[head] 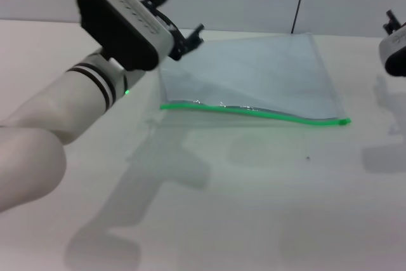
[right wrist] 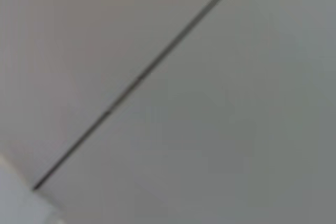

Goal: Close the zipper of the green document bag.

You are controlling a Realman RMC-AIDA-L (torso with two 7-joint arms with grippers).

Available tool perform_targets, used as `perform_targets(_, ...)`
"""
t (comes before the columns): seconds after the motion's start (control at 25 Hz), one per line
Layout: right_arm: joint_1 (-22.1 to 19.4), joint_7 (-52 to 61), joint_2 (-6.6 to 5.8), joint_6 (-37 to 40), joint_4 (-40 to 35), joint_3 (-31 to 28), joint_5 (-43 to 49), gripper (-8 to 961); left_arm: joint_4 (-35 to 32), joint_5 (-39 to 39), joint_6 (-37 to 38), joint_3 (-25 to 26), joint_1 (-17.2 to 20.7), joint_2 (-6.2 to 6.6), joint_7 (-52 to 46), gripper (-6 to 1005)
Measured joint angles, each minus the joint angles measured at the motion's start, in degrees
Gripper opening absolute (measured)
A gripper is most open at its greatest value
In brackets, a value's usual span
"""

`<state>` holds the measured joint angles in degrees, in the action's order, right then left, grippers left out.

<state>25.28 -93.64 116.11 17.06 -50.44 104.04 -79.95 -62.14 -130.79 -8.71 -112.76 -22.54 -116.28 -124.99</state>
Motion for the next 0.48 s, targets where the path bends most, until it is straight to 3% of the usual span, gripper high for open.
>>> perform_targets(0.48,1.3,30.9,0.05,11.5,-1.4,7.7,2.8,621,3.3,1.2,-16.3,-1.5,0.6,0.0,-15.1,849)
